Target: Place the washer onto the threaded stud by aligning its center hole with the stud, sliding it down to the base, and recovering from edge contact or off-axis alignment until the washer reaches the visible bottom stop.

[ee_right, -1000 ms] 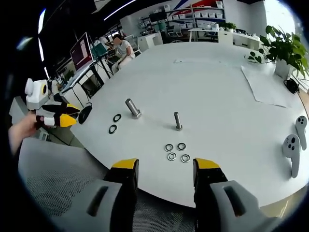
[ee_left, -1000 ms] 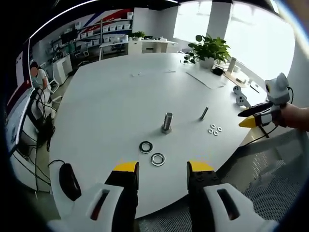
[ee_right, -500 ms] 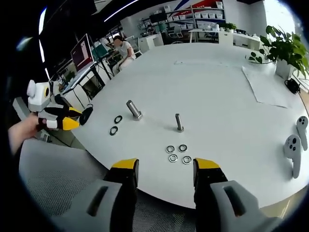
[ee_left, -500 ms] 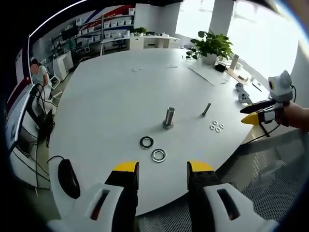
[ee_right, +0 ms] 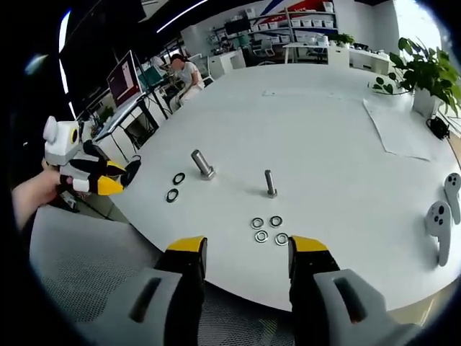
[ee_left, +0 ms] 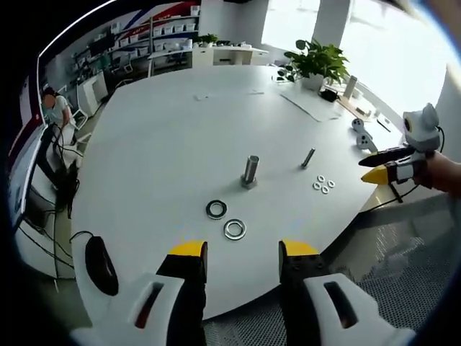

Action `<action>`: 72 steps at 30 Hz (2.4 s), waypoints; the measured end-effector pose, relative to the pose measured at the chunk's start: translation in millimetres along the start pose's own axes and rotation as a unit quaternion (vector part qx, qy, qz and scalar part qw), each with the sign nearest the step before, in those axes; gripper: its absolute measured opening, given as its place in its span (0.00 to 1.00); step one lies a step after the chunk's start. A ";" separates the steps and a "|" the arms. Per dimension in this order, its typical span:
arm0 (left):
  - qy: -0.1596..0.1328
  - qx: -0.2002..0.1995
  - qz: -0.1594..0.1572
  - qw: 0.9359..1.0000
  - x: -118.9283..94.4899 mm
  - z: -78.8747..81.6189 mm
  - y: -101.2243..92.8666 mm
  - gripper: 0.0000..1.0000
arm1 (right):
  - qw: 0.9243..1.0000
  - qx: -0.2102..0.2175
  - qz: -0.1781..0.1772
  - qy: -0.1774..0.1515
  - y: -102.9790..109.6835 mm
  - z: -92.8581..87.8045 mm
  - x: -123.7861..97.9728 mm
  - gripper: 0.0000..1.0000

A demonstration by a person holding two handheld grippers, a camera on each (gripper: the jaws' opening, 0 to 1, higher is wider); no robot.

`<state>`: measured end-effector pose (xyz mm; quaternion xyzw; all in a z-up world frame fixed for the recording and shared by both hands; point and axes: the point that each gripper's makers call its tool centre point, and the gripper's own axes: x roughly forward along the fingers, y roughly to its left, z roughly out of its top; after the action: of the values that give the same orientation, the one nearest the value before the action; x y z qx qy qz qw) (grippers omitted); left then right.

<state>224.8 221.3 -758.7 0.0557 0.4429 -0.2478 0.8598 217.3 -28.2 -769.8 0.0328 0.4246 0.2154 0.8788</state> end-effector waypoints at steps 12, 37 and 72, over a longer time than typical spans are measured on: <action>0.049 0.003 0.000 0.999 26.0 -5.8 -5.6 0.38 | 1.000 0.006 0.006 -0.005 1.2 1.8 -1.1 0.48; 0.130 0.015 -0.001 0.991 67.7 -6.3 7.7 0.38 | 1.000 -0.007 0.018 -0.002 10.7 1.7 -0.1 0.48; 0.253 0.120 0.020 0.960 114.8 -26.3 13.5 0.31 | 1.000 0.006 0.009 -0.009 2.3 3.6 -2.2 0.48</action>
<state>267.6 198.1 -866.8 0.2283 0.6120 -0.2595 0.7113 218.1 -26.5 -765.3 0.0442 0.4179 0.2207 0.8802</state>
